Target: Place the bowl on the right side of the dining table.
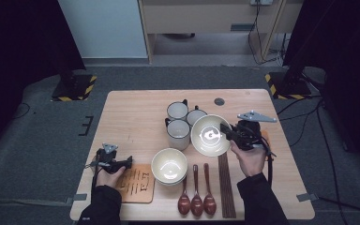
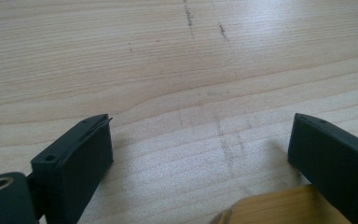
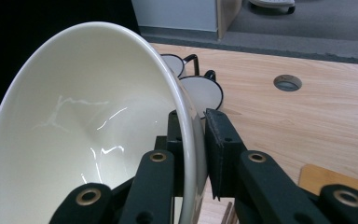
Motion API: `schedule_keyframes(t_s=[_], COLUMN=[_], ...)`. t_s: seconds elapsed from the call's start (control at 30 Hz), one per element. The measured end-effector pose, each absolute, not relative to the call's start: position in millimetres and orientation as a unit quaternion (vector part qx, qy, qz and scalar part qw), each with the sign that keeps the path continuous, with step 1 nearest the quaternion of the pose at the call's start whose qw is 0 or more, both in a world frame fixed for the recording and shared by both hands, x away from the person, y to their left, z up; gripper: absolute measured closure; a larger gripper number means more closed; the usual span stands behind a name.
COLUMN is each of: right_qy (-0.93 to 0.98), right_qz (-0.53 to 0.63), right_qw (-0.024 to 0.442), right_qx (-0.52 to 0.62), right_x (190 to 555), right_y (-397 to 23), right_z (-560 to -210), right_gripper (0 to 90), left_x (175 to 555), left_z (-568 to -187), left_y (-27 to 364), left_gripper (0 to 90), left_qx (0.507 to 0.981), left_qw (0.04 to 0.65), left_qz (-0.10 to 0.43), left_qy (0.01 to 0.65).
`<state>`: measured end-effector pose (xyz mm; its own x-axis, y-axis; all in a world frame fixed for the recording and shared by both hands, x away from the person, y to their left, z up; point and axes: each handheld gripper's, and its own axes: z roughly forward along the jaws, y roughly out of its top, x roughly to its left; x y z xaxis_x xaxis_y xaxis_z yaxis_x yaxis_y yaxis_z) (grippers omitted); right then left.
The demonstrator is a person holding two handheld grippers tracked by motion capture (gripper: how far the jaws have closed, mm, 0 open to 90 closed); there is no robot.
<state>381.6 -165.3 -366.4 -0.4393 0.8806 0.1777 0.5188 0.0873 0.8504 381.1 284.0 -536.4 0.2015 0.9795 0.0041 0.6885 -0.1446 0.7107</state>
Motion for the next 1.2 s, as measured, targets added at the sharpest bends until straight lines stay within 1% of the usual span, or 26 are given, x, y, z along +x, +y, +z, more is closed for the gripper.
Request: schedule_keyframes(t_s=[0.7, 1.2], right_qy=[0.693, 0.685], right_qz=[0.451, 0.437], right_qw=[0.217, 0.221], right_qx=[0.519, 0.540], right_x=[387.2, 392.2], right_y=[-198.1, -223.0], right_z=[-375.4, -390.1], right_gripper=[80.8, 80.8], left_x=[381.1, 381.0], left_z=[-536.4, -536.3], left_y=[284.0, 284.2], left_gripper=[5.6, 5.5], left_qx=[0.716, 0.717], left_qw=[0.297, 0.296], left_qz=[0.245, 0.244], left_qy=[0.582, 0.582])
